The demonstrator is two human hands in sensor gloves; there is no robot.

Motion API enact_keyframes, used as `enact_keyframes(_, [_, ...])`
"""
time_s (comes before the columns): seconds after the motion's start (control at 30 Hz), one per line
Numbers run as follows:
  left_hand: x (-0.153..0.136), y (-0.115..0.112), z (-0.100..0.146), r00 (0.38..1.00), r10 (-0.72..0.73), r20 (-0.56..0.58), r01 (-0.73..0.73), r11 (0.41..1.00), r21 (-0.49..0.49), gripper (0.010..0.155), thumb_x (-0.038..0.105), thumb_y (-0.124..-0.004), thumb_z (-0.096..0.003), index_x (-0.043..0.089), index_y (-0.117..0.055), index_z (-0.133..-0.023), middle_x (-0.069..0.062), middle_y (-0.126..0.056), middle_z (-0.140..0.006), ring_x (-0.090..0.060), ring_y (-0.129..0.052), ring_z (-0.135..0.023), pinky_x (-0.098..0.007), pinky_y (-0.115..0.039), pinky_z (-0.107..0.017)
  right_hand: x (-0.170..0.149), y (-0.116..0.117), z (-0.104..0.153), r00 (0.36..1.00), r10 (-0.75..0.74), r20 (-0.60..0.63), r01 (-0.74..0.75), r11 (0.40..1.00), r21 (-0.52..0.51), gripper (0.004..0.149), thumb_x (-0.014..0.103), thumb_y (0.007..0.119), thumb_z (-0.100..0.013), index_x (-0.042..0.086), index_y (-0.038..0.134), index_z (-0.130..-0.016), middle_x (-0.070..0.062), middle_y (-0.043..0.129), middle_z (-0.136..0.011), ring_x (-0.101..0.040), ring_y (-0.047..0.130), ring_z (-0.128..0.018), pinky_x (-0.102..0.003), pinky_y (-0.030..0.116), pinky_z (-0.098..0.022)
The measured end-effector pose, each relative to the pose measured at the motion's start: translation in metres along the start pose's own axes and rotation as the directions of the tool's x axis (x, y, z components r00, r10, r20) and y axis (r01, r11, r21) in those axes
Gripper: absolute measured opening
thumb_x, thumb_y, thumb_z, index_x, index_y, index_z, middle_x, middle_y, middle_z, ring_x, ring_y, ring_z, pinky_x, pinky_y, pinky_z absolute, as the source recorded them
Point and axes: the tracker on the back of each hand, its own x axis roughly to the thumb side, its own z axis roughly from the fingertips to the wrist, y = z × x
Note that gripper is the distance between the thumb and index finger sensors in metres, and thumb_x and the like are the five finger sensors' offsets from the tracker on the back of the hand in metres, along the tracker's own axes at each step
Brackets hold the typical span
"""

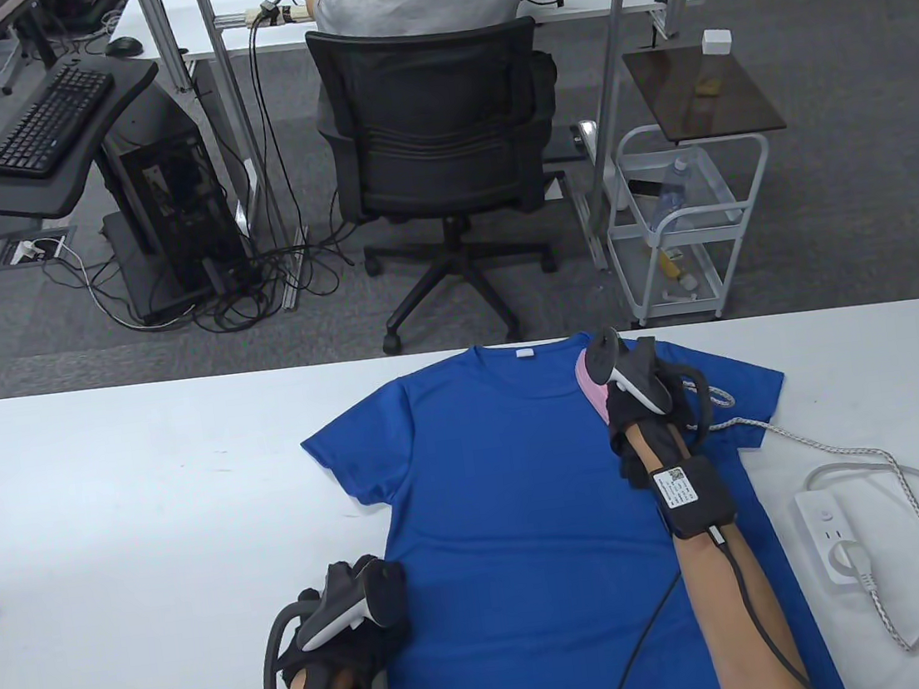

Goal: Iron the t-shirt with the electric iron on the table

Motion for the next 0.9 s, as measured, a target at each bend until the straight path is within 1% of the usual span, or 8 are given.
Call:
enact_keyframes(0.1, [0.000, 0.000, 0.000, 1.000, 0.000, -0.001, 0.000, 1.000, 0.000, 0.073, 0.052, -0.051, -0.0497, 0.037, -0.013, -0.110, 0.003, -0.009, -0.117, -0.034, -0.015, -0.111, -0.064, -0.029, -0.077, -0.003, 0.000, 0.006, 0.999, 0.030, 0.021, -0.030, 1.000, -0.003, 0.058, 0.028, 0.071, -0.053, 0.031, 0.050, -0.107, -0.020, 0.076, -0.103, -0.040, 0.090, -0.079, -0.049, 0.079, -0.056])
enact_keyframes(0.33, [0.000, 0.000, 0.000, 1.000, -0.001, -0.002, 0.001, 1.000, 0.001, 0.073, 0.052, -0.052, -0.0496, 0.037, -0.014, -0.110, 0.003, -0.009, -0.117, -0.034, -0.015, -0.112, -0.064, -0.029, -0.077, -0.033, -0.007, 0.027, 0.998, 0.020, 0.067, -0.025, 0.997, 0.074, 0.059, 0.028, 0.072, -0.053, 0.030, 0.049, -0.107, -0.021, 0.076, -0.103, -0.040, 0.090, -0.079, -0.049, 0.079, -0.055])
enact_keyframes(0.43, [0.000, 0.000, 0.000, 1.000, -0.001, -0.001, 0.001, 1.000, 0.002, 0.073, 0.052, -0.051, -0.0495, 0.037, -0.014, -0.110, 0.003, -0.009, -0.118, -0.034, -0.015, -0.112, -0.064, -0.029, -0.077, -0.043, -0.009, 0.030, 0.998, 0.004, 0.063, -0.010, 0.995, 0.096, 0.059, 0.028, 0.073, -0.053, 0.030, 0.050, -0.107, -0.020, 0.077, -0.102, -0.040, 0.091, -0.079, -0.048, 0.079, -0.055])
enact_keyframes(0.5, [0.000, 0.000, 0.000, 1.000, -0.001, 0.000, 0.001, 1.000, 0.001, 0.073, 0.052, -0.052, -0.0496, 0.037, -0.014, -0.110, 0.002, -0.010, -0.118, -0.035, -0.015, -0.112, -0.064, -0.029, -0.077, -0.044, -0.009, 0.029, 0.998, 0.000, 0.059, -0.005, 0.996, 0.091, 0.059, 0.028, 0.074, -0.052, 0.030, 0.051, -0.107, -0.020, 0.078, -0.102, -0.039, 0.091, -0.078, -0.048, 0.080, -0.054])
enact_keyframes(0.63, [0.000, 0.000, 0.000, 1.000, 0.000, 0.003, 0.000, 1.000, 0.001, 0.073, 0.052, -0.052, -0.0495, 0.037, -0.014, -0.110, 0.002, -0.010, -0.118, -0.035, -0.015, -0.112, -0.064, -0.029, -0.077, -0.040, -0.009, 0.017, 0.999, 0.008, 0.034, -0.010, 0.997, 0.075, 0.060, 0.029, 0.074, -0.052, 0.030, 0.052, -0.107, -0.019, 0.080, -0.101, -0.038, 0.093, -0.077, -0.047, 0.081, -0.054])
enact_keyframes(0.77, [0.000, 0.000, 0.000, 1.000, 0.001, 0.004, -0.001, 1.000, 0.001, 0.073, 0.052, -0.052, -0.0495, 0.037, -0.014, -0.110, 0.002, -0.009, -0.118, -0.035, -0.015, -0.112, -0.064, -0.029, -0.077, -0.039, -0.006, -0.004, 0.999, -0.043, -0.018, 0.044, 0.998, 0.055, 0.059, 0.029, 0.074, -0.051, 0.031, 0.053, -0.107, -0.019, 0.079, -0.100, -0.039, 0.092, -0.077, -0.047, 0.080, -0.055])
enact_keyframes(0.9, [0.000, -0.001, 0.000, 1.000, -0.007, 0.002, 0.007, 1.000, -0.001, 0.073, 0.052, -0.051, -0.0494, 0.037, -0.013, -0.110, 0.002, -0.009, -0.118, -0.034, -0.015, -0.112, -0.064, -0.029, -0.077, -0.041, -0.003, -0.020, 0.990, -0.100, -0.098, 0.106, 0.992, 0.061, 0.059, 0.030, 0.073, -0.052, 0.033, 0.051, -0.107, -0.020, 0.077, -0.103, -0.042, 0.089, -0.077, -0.051, 0.078, -0.054])
